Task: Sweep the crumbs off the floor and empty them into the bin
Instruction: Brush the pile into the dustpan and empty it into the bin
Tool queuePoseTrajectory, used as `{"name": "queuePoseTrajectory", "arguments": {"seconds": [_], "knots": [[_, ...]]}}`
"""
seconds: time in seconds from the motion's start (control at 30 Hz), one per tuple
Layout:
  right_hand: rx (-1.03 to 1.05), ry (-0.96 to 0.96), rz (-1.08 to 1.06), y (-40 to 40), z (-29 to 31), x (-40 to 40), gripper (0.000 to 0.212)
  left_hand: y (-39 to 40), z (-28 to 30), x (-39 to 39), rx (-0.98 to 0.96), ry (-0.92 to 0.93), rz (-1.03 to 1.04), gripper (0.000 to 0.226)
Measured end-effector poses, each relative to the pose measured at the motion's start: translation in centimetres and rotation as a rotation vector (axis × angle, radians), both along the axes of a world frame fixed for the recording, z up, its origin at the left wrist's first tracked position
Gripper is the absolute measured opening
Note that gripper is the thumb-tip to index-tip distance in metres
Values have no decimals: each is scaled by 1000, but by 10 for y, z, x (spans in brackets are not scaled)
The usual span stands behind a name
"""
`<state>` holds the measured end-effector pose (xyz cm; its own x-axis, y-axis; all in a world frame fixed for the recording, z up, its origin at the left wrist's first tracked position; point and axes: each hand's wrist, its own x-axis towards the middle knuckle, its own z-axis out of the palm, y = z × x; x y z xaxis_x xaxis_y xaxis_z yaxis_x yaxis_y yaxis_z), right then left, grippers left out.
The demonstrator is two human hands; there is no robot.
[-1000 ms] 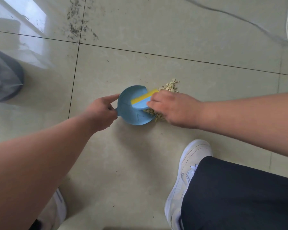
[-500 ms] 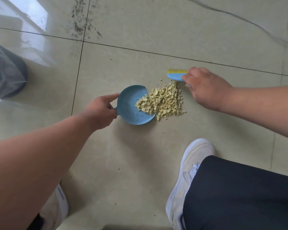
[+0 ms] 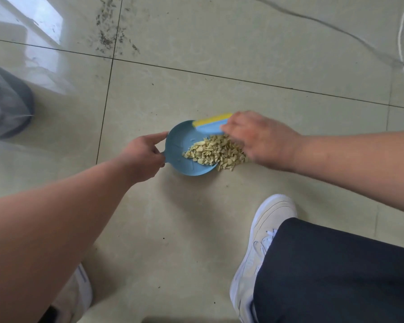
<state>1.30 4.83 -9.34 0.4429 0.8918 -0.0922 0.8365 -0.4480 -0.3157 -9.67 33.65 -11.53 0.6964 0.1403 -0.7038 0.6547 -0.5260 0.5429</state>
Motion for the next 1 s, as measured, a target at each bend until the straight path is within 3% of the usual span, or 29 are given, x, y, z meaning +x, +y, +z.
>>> {"name": "queuePoseTrajectory", "arguments": {"seconds": [0.2, 0.37, 0.63, 0.87, 1.0], "knots": [[-188, -53, -284, -52, 3, 33, 39, 4, -5, -1, 10, -2, -17, 68], [-202, 19, -184, -48, 0, -6, 29, 2, -4, -1, 6, -2, -3, 68], [-91, 112, 79, -5, -3, -43, 48, -8, 0, -4, -15, -5, 5, 66], [-30, 4, -133, -16, 9, 8, 32, -5, -1, -6, -15, -1, -9, 66], [-142, -5, -184, -17, 5, 22, 43, -2, -3, -6, -5, 6, -25, 67]]}}
